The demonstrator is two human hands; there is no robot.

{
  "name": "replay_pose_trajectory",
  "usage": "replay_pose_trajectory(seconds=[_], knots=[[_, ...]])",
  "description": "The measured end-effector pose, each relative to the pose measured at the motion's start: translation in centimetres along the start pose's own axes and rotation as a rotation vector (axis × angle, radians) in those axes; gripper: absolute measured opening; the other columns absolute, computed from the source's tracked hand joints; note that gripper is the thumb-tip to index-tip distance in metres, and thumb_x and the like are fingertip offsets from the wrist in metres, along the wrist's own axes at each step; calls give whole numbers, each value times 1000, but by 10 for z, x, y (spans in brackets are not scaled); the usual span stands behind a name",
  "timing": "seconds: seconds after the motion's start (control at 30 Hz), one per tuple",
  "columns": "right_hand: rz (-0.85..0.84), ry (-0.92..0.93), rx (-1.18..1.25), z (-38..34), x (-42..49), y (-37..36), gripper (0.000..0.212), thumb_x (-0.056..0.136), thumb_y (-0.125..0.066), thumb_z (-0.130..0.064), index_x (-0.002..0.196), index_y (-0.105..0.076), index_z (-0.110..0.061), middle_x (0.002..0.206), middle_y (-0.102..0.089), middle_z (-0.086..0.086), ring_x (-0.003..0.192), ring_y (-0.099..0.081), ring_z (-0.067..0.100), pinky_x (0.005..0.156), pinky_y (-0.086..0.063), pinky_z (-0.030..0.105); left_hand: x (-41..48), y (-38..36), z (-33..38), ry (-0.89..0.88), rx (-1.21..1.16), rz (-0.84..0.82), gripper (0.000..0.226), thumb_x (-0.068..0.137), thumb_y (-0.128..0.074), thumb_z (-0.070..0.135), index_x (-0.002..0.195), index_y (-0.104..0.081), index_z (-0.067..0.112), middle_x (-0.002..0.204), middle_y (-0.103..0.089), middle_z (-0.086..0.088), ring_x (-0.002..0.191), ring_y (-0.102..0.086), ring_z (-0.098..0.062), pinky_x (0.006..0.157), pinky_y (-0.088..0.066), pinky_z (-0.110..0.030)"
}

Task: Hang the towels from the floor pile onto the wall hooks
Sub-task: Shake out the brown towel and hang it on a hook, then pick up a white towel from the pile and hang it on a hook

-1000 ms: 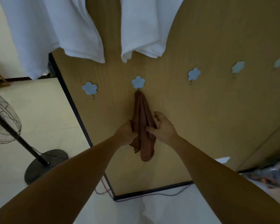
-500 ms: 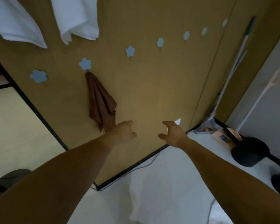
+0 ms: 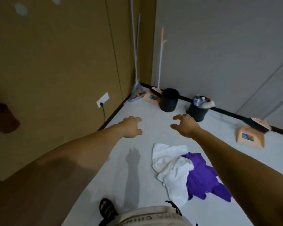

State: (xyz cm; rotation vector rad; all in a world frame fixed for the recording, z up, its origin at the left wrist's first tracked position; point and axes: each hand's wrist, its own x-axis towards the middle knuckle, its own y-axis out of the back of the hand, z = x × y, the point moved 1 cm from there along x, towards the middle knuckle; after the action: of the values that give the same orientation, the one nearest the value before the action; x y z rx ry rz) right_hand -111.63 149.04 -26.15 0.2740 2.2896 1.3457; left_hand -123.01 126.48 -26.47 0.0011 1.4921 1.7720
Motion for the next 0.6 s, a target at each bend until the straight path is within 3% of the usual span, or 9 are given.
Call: replay_pose_trajectory(seconds=[0.23, 0.4, 0.6], knots=[[9, -217, 101, 116, -28, 1, 46, 91, -57, -42, 134, -53, -23, 138, -48, 13, 121, -51, 32, 102, -44, 41, 51, -48, 110, -154, 83, -129, 67, 90, -54, 39, 149, -25, 25, 152, -26, -9, 134, -33, -31, 108, -35, -43], [-19, -356, 178, 168, -24, -15, 42, 91, -56, -40, 129, -56, -24, 126, -60, 7, 110, -59, 25, 92, -46, 33, 102, -84, 138, -189, 84, -203, 64, 90, -53, 38, 147, -28, 27, 152, -27, -6, 132, -37, -29, 105, -37, -39], [-144, -462, 174, 231, 22, -69, 39, 94, -53, -36, 129, -57, -21, 120, -66, 2, 110, -60, 23, 86, -43, 27, 186, -158, 146, -185, 34, -326, 57, 91, -51, 37, 145, -33, 28, 149, -32, -3, 132, -39, -26, 105, -36, -36]])
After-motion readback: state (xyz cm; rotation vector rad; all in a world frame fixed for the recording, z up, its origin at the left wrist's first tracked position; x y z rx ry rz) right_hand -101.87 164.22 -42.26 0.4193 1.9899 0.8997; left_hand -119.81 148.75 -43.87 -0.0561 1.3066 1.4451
